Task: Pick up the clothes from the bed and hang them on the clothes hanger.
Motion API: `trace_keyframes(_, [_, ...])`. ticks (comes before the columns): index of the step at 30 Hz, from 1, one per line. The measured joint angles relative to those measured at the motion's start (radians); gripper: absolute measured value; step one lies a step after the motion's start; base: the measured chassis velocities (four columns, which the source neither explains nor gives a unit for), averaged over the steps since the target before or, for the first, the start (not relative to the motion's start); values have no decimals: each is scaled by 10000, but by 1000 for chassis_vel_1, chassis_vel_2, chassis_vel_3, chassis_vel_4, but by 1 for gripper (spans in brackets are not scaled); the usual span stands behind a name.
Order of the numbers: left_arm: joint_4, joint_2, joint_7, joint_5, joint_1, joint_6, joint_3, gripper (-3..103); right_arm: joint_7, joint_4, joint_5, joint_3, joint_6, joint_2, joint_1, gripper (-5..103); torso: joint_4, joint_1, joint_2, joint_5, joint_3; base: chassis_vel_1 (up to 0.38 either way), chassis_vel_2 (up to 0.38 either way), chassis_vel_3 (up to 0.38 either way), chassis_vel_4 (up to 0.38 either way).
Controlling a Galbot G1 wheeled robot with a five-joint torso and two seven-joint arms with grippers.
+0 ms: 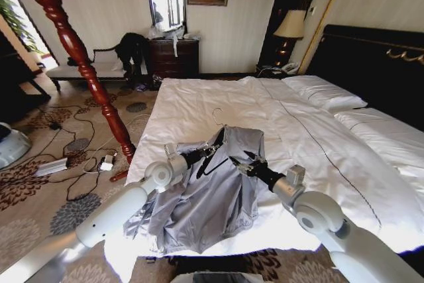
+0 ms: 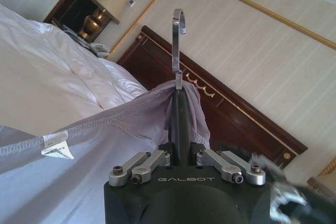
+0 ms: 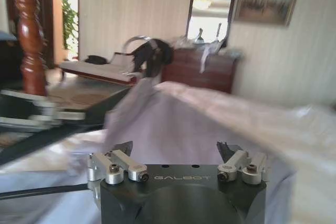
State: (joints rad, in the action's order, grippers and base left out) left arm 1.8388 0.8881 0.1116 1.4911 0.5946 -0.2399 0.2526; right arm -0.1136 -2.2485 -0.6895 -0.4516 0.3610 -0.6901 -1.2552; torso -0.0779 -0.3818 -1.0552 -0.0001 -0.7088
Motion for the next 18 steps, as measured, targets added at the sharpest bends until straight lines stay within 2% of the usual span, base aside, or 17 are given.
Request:
trace_keyframes(3, [218, -205, 24, -66, 89, 0, -2, 15, 231, 581, 1273, 21, -468, 646, 563, 99, 0, 0, 0, 0, 0, 0, 0, 0, 0])
trace_keyframes(10, [403, -370, 51, -161, 239, -2, -45, 15, 716, 1380, 2375, 418, -798, 1306, 1390, 100, 2, 0, 0, 1, 0, 0, 0, 0, 0])
trace_keyframes(13, [484, -370, 54, -234, 291, -5, -45, 15, 1300, 1754, 3391, 576, -1022, 1585, 1468, 100, -3, 0, 0, 1, 0, 0, 0, 0, 0])
trace_keyframes(14, [484, -370, 54, -234, 291, -5, -45, 15, 1300, 1754, 3391, 576, -1022, 1585, 1468, 100, -3, 0, 0, 1, 0, 0, 0, 0, 0])
trace_keyframes(17, [525, -383, 86, -282, 330, -16, -21, 15, 1895, 1954, 4761, 682, -1347, 1655, 1390, 100, -2, 1, 0, 1, 0, 0, 0, 0, 0])
trace_keyframes(18, [525, -380, 98, -307, 333, -19, -1, 15, 1965, 2001, 4944, 743, -1385, 1671, 1378, 100, -1, 0, 0, 1, 0, 0, 0, 0, 0])
